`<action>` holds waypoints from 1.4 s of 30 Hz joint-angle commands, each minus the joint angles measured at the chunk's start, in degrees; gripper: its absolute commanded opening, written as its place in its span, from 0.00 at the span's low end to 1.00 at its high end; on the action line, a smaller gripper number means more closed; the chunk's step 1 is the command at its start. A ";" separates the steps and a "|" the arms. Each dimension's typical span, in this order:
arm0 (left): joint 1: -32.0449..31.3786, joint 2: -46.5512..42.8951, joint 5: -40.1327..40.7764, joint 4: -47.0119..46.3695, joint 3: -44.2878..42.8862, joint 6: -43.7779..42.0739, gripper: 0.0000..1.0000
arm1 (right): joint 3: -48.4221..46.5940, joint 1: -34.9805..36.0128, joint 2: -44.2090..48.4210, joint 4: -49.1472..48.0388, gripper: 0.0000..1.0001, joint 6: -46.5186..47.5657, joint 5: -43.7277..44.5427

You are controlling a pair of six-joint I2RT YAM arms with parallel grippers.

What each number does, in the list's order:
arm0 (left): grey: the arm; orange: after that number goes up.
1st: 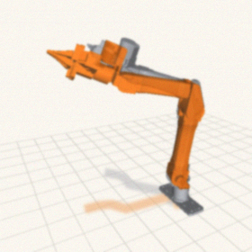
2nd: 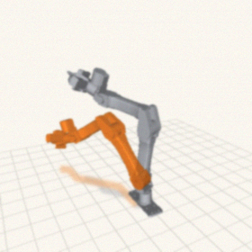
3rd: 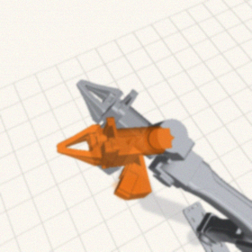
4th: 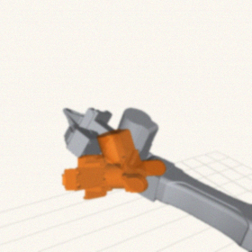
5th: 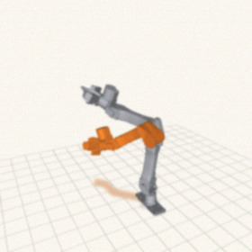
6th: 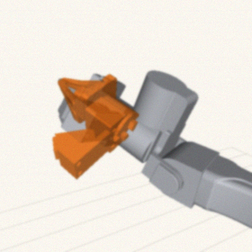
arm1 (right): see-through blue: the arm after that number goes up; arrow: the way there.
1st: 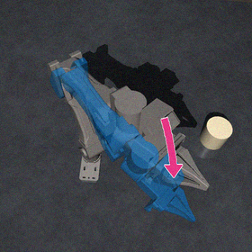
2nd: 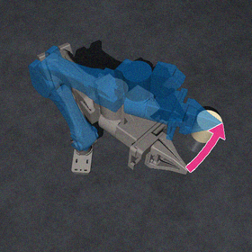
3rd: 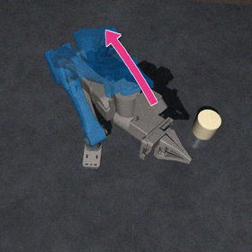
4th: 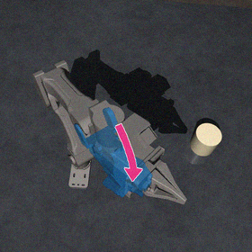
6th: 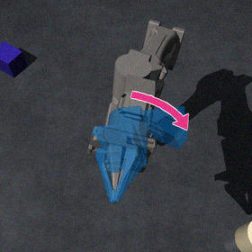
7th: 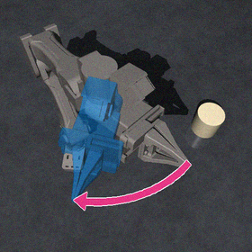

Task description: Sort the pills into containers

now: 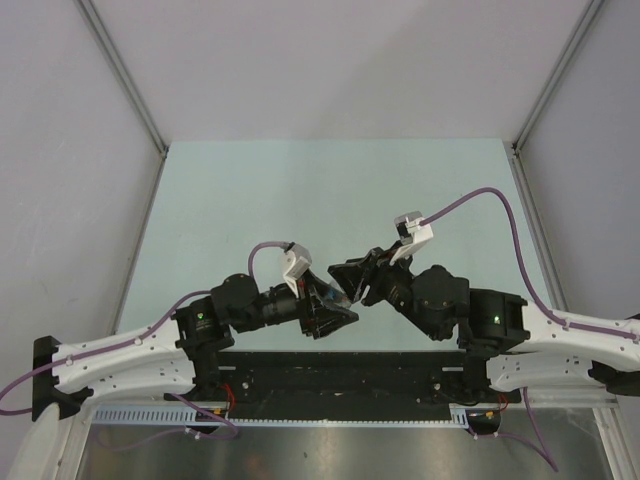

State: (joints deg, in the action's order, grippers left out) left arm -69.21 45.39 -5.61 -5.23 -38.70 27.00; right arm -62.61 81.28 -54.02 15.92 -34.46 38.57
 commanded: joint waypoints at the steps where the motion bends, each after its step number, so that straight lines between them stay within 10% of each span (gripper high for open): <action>1: 0.22 -0.74 0.59 -1.36 -0.59 0.94 0.00 | -2.25 0.20 0.58 -1.07 0.35 0.62 1.60; 11: 0.13 -1.00 -1.60 -1.53 -1.03 0.68 0.00 | -0.24 0.20 3.56 -8.79 0.04 17.56 -16.31; 24: 0.13 -2.41 -5.91 -3.82 -0.85 0.33 0.01 | 6.09 -7.70 8.84 -19.16 0.00 30.59 -54.79; 42: 0.04 -2.58 -8.54 -5.31 -0.41 -0.20 0.00 | 8.82 -21.86 8.41 -34.64 0.00 21.37 -81.54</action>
State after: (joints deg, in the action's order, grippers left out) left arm -70.13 43.07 -17.45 -11.20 -38.70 23.55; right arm -52.82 59.72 -46.63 -9.23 -11.92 -31.79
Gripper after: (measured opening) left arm 0.575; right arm 0.472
